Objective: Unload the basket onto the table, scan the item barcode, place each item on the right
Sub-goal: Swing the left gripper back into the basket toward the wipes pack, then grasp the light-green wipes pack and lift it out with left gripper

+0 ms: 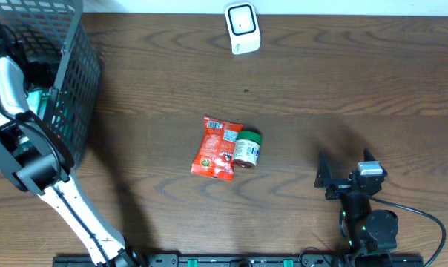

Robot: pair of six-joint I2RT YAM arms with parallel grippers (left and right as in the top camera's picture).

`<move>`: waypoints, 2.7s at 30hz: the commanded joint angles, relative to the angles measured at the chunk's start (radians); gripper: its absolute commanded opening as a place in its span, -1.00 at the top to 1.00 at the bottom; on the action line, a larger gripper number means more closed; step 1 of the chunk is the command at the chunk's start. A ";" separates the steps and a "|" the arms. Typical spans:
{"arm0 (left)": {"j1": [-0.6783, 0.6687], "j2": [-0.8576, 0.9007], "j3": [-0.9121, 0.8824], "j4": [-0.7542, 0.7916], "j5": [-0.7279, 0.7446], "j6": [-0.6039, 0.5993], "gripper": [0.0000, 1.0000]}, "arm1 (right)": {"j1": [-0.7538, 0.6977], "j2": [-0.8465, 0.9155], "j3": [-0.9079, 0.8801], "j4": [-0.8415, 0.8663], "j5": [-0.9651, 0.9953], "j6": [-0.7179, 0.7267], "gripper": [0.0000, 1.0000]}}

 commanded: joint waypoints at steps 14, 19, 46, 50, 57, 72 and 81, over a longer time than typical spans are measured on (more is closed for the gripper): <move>0.017 0.022 -0.151 0.143 0.002 0.028 -0.61 | -0.004 -0.005 -0.001 -0.004 0.002 -0.008 -0.99; 0.018 0.022 -0.173 0.154 0.002 0.028 -0.24 | -0.004 -0.005 -0.001 -0.004 0.002 -0.008 -0.99; 0.017 -0.322 -0.167 0.113 0.001 -0.153 0.26 | -0.004 -0.005 -0.001 -0.004 0.002 -0.008 -0.99; 0.017 -0.430 -0.167 0.090 0.002 -0.230 0.26 | -0.004 -0.005 -0.001 -0.004 0.002 -0.008 -0.99; 0.012 -0.690 -0.167 -0.030 0.093 -0.405 0.26 | -0.004 -0.005 -0.001 -0.004 0.002 -0.008 -0.98; -0.319 -0.876 -0.330 -0.439 0.566 -0.299 0.25 | -0.004 -0.005 -0.001 -0.004 0.002 -0.008 -0.99; -0.588 -0.870 -0.746 -0.181 0.414 -0.360 0.24 | -0.004 -0.005 -0.001 -0.004 0.002 -0.008 -0.98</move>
